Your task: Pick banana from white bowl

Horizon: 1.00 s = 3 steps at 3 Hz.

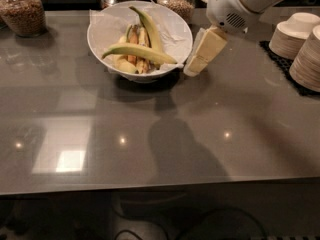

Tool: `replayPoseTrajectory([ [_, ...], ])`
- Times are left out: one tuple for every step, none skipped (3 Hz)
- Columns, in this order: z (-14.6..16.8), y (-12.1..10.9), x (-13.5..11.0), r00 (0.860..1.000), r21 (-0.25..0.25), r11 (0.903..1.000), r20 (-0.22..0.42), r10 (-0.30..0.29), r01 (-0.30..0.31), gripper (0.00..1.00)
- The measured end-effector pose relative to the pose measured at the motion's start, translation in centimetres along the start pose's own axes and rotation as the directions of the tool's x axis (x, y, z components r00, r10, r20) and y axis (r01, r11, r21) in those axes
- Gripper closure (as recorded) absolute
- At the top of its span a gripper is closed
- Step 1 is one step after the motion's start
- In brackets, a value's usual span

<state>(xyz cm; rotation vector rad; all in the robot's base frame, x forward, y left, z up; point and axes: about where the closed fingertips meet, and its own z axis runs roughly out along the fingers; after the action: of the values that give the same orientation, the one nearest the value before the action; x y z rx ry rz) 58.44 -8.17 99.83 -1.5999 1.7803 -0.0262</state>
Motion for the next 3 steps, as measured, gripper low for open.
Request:
replayPoseTrajectory([
  [4.1,-2.9,-0.8,0.999,0.015,0.9998,0.035,-0.010,0.009,0.00],
  [8.5,-4.9,-1.3,0.998,0.008,0.9999,0.058,-0.007,0.007,0.19],
  [11.3,-5.8,-1.5,0.998,-0.006,1.0000,0.065,0.000,0.001,0.38],
])
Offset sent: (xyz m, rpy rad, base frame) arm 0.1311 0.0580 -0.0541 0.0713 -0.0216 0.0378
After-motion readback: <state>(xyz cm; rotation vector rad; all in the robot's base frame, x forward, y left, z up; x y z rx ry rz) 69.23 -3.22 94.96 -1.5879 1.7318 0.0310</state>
